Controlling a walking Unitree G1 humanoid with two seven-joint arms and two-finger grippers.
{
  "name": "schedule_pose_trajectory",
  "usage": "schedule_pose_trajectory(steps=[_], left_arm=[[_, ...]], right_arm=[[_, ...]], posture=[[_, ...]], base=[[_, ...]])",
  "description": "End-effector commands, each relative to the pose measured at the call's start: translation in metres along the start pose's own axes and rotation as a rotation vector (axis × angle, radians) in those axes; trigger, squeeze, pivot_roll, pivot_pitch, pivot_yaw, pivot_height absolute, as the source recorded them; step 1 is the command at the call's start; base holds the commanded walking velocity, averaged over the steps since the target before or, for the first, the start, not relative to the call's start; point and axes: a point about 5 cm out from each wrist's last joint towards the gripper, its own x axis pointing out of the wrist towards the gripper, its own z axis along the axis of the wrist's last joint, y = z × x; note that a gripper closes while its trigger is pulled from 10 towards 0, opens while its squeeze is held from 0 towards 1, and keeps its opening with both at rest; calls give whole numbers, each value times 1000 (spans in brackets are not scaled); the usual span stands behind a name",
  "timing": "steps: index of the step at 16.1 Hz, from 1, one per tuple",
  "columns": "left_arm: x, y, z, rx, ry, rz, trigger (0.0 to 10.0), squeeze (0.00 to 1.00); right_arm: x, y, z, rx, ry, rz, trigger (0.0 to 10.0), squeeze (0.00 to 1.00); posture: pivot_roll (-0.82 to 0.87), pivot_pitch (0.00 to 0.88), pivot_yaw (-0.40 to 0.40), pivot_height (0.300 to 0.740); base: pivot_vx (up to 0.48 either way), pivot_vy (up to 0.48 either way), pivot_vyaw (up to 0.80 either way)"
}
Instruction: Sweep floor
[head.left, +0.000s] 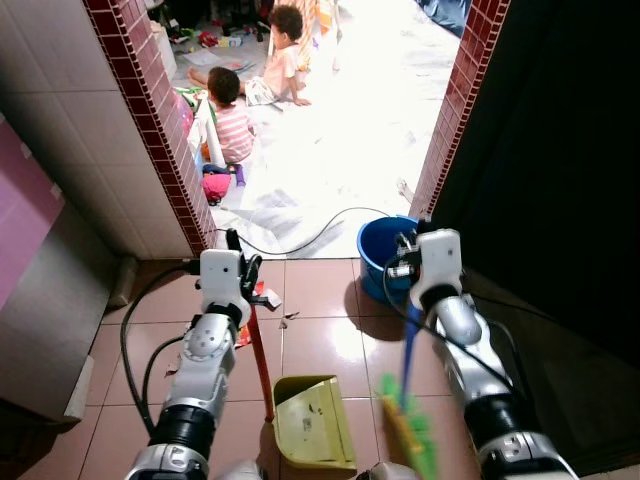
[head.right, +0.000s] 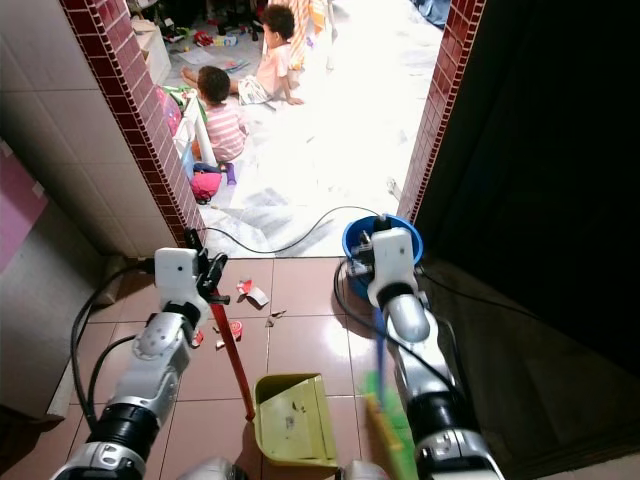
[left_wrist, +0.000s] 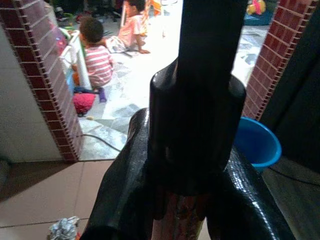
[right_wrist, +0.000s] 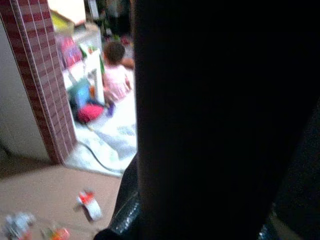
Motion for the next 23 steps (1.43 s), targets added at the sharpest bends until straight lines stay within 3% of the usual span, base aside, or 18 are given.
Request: schedule_pose_trajectory(steps=[1,4,6,8,10,11,13,19,23], left_arm=[[6,-6,11,8,-42,-22,10000,0],[4,-17,4,9,-20,-52,10000,0],[3,-17,3,12,-14,-51,10000,0],[3,-16,2,14,-9,-51,10000,0],[3,-17,2,16,-8,-56,10000,0],[3,-17,2,16,-8,-58,10000,0],[3,-19,1,20,0,-63,10000,0],[1,-16,-3,29,15,-58,10000,0],[0,-11,-7,30,15,-24,10000,0]], right_arm=[[10,3,25,40,-95,9,10000,0],[24,-16,71,-7,-240,-27,10000,0],[26,-23,86,-71,-286,-41,10000,0],[27,-24,97,-154,-328,-31,10000,0],[26,-17,107,-327,-384,37,10000,0],[25,-17,107,-348,-385,46,10000,0],[24,-14,99,-429,-358,85,10000,0],[17,-29,53,-391,-181,49,10000,0],[8,-29,26,-429,-102,62,10000,0]], posture=[[-25,0,31,740],[-31,0,32,740],[-27,0,28,740],[-27,0,28,740],[-28,0,31,740],[-28,0,31,740],[-31,0,32,740],[-22,0,31,740],[-21,0,37,740]], base=[[0,0,0],[0,0,0],[0,0,0],[0,0,0],[0,0,0],[0,0,0],[0,0,0],[0,0,0],[0,0,0]])
